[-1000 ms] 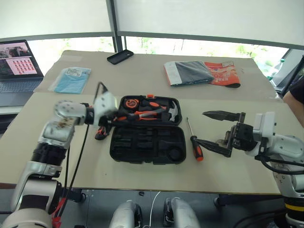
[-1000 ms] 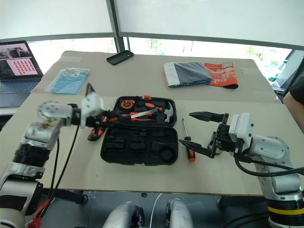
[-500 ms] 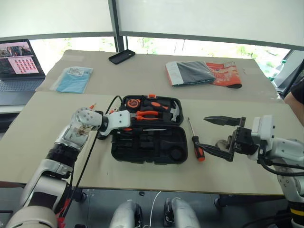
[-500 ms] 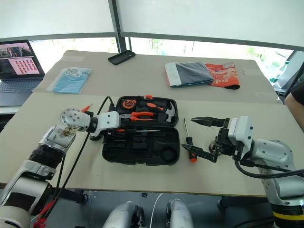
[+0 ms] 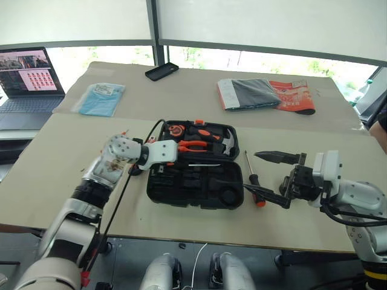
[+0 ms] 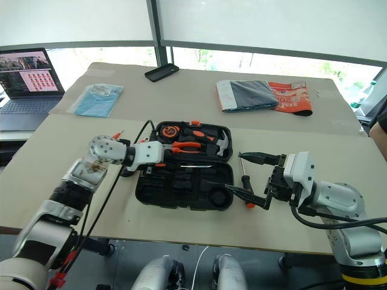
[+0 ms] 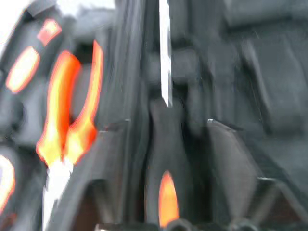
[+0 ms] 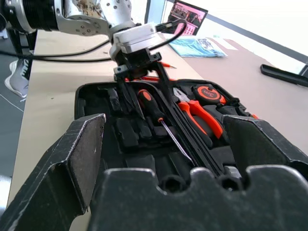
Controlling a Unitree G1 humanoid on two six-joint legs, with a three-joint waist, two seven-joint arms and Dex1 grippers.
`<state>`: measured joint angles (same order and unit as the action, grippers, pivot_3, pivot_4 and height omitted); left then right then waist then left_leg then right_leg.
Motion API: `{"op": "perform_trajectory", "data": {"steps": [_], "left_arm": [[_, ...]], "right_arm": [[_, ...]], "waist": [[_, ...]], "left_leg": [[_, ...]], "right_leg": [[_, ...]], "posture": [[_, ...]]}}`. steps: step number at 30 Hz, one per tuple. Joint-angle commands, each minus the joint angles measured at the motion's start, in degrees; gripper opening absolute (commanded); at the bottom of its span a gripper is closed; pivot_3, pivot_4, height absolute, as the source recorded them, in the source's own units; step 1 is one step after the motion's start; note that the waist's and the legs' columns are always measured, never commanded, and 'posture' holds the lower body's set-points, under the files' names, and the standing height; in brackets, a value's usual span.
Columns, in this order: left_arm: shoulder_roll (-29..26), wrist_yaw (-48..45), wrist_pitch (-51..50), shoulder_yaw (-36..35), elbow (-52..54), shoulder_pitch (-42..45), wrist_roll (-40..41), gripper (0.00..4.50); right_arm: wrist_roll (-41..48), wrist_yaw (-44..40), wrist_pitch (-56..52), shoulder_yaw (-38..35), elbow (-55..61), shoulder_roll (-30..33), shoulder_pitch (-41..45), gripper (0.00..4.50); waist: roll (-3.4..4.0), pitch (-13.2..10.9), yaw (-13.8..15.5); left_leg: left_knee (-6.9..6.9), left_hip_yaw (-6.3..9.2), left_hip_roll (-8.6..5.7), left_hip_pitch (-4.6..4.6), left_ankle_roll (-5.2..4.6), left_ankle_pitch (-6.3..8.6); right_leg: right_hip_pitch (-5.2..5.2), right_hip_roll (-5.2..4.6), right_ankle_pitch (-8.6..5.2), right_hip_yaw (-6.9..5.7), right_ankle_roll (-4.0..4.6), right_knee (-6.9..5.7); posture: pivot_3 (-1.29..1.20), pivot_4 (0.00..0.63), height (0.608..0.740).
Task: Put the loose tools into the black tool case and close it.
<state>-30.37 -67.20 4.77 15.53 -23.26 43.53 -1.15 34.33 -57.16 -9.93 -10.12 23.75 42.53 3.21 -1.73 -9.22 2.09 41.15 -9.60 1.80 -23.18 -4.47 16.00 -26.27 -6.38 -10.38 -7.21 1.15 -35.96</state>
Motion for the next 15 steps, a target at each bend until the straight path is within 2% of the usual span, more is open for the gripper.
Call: {"op": "perform_trajectory", "data": {"steps": [1, 3, 6, 11, 12, 15], "left_arm": [[-0.6, -0.9, -4.5, -5.2, 3.4, -1.4, 6.5, 2.97], [-0.4, -0.3, -5.5, -6.1, 3.2, -2.4, 7.2, 2.97], [0.9, 0.9, -7.3, -6.5, 2.9, -3.7, 8.0, 2.23], [2.9, 3.6, -9.1, -2.6, 3.0, -5.9, 4.1, 0.3], [3.1, 4.2, -8.7, -1.4, 2.8, -6.5, 2.7, 0.1], [3.6, 4.7, -9.7, 0.0, 3.3, -7.9, 1.7, 0.1]], "right_arm": [[0.5, 0.6, -0.3, -1.3, 2.2, 0.0, -0.6, 4.5], [0.4, 0.8, -0.3, -1.2, 2.3, -0.2, -0.9, 4.5], [0.4, 1.1, -0.3, -0.9, 2.4, -0.6, -1.0, 4.5], [0.7, 1.2, -0.6, -0.8, 2.2, -0.8, -0.7, 4.5], [0.7, 1.2, -0.7, -0.9, 2.2, -0.7, -0.7, 4.5], [1.0, 1.1, -1.0, -1.2, 2.2, -0.6, -1.0, 4.5]], "waist": [[0.0, 0.0, -0.5], [0.0, 0.0, -0.8], [0.0, 0.0, -1.0], [0.0, 0.0, -0.9], [0.0, 0.0, -0.9], [0.02, 0.0, -0.7]], "left_leg": [[0.0, -0.02, 0.01, 0.01, 0.0, 0.0], [0.0, -0.02, 0.01, 0.03, 0.0, 0.0], [0.01, -0.02, 0.01, 0.06, 0.03, -0.02], [0.04, 0.0, 0.0, 0.05, 0.01, 0.0], [0.04, -0.01, 0.0, 0.05, 0.0, 0.0], [0.05, -0.01, -0.01, 0.07, 0.0, 0.0]], "right_leg": [[0.0, 0.02, 0.0, 0.02, -0.01, 0.0], [0.01, 0.03, 0.0, 0.02, -0.01, -0.01], [0.04, 0.05, 0.0, 0.01, -0.02, -0.02], [0.06, 0.04, 0.01, 0.01, -0.04, -0.02], [0.06, 0.04, 0.01, 0.01, -0.04, -0.01], [0.09, 0.03, 0.02, 0.01, -0.04, 0.0]], "posture": [[0.0, 0.15, 0.74], [0.0, 0.15, 0.74], [0.0, 0.15, 0.74], [0.0, 0.15, 0.74], [0.0, 0.15, 0.74], [0.0, 0.15, 0.74]]}}
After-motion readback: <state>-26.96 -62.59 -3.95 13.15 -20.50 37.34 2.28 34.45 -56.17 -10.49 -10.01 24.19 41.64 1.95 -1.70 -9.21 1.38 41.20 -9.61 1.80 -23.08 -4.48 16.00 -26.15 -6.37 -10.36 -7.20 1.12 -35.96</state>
